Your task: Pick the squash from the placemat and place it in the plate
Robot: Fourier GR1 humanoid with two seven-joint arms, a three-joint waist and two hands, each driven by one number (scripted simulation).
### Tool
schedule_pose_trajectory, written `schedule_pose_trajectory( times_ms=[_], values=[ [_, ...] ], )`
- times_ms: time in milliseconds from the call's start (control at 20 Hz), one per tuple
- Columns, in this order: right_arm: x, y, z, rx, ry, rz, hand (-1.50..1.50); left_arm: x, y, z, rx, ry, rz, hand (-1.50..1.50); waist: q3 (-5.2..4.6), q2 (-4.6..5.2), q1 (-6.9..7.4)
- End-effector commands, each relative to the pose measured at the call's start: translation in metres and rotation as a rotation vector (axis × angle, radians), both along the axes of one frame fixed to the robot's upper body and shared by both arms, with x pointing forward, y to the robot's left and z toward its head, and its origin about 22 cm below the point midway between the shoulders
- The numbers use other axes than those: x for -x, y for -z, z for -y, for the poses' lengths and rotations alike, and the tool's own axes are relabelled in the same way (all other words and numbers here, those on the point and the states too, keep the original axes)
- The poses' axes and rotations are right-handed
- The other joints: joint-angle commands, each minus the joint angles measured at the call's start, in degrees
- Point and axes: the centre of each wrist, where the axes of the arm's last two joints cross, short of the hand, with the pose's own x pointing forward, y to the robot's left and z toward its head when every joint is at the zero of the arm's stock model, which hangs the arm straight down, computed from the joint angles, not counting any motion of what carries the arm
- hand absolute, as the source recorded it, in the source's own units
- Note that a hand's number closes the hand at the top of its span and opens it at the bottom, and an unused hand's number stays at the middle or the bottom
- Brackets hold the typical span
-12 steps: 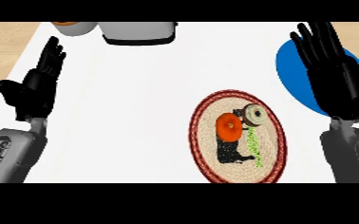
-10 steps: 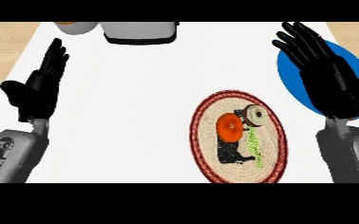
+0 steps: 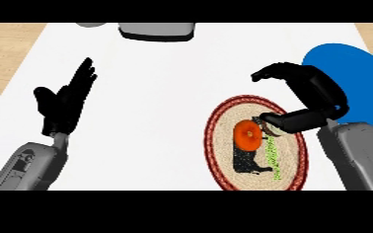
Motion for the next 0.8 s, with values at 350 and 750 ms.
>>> schedule_pose_trajectory(
  times_ms=[350,750],
  values=[
    [-0.014,0.063,0.037,0.260,-0.320,0.111,-1.50,0.009,0.017,0.005,0.020,0.012,-0.065,0.00,0.03,-0.42,-0.65],
    [-0.040,0.066,0.037,0.445,-0.361,0.203,-1.50,0.015,0.017,-0.009,0.010,-0.007,-0.078,0.00,-0.12,-0.90,-1.67]
  ],
)
